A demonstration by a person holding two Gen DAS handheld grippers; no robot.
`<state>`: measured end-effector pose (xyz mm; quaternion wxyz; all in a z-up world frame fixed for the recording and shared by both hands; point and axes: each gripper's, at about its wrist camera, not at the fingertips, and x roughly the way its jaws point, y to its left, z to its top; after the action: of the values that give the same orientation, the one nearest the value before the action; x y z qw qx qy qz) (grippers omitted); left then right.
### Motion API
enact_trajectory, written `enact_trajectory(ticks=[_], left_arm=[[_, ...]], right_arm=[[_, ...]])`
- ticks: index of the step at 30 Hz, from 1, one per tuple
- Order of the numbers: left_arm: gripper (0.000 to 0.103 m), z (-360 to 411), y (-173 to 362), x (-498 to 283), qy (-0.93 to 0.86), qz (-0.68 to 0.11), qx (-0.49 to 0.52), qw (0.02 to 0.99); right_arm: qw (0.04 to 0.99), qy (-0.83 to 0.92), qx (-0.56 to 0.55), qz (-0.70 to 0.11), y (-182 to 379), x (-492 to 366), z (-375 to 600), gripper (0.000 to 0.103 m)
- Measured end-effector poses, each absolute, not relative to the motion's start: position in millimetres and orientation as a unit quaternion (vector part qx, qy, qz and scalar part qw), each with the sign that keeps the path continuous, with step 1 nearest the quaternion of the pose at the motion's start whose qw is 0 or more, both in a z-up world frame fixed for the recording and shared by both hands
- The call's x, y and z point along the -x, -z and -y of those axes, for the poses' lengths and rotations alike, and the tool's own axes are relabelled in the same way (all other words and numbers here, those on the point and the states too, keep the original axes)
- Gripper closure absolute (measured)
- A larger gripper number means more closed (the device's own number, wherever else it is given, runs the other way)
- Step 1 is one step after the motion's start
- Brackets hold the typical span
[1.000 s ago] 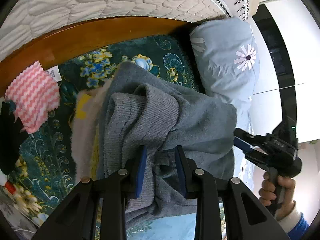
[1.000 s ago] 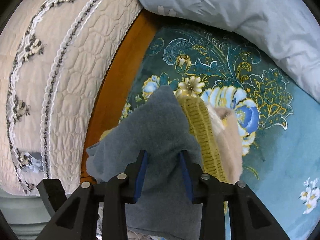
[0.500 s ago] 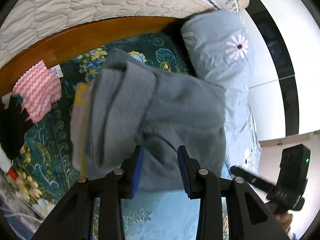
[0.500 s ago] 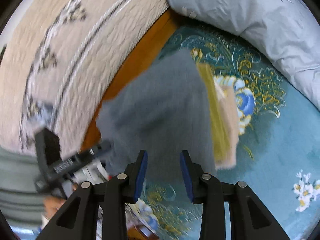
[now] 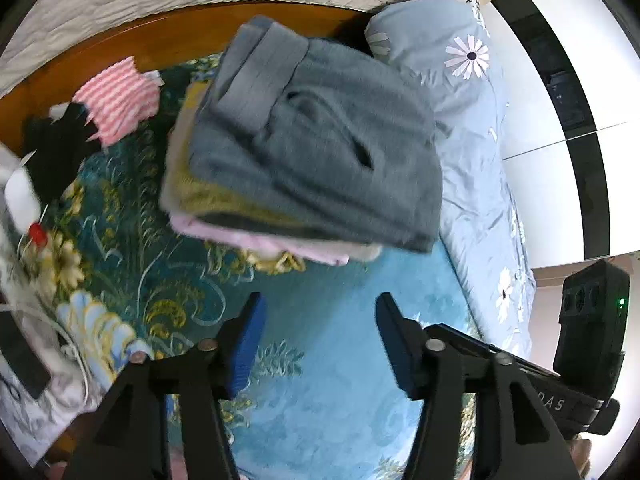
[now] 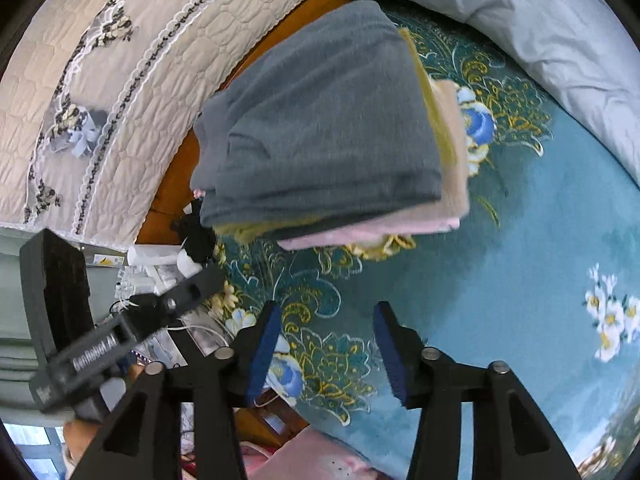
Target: Fold clothes
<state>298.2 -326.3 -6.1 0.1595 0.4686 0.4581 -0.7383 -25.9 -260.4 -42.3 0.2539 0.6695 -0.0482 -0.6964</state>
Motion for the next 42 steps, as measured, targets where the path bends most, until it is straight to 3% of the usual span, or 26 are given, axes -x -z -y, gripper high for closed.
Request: enact_trajectory(ticks=[9,18,23,30,42], left_arm=[[0.026,308,16,-329,0.739,-0.448,-0.474,0.170],[0.025,312,9,-338,0.759,-0.424,-0.456,0.190],[0.022,309,8,-333,0.767,-0.401,-0.462,0.195],[0.015,309,4,-329,0.772,-0.403,-0.452,0.194],[0.012,311,0,-327,0.772,-0.406,-0.438,0.216]], right_arm=[[0.220,0.709,-0.670,0.017,50,-8,262,0.035],[0.194,0.738,-0.646,0.001,38,-16,266,0.020],[0.208,0.750,-0.628,0.000,30,-21,272,0.000],[0.213,0.761,-0.612,-0.008,20,-16,272,0.000],[0.229,0.783,-0.576,-0.051,7,-16,277,0.000]])
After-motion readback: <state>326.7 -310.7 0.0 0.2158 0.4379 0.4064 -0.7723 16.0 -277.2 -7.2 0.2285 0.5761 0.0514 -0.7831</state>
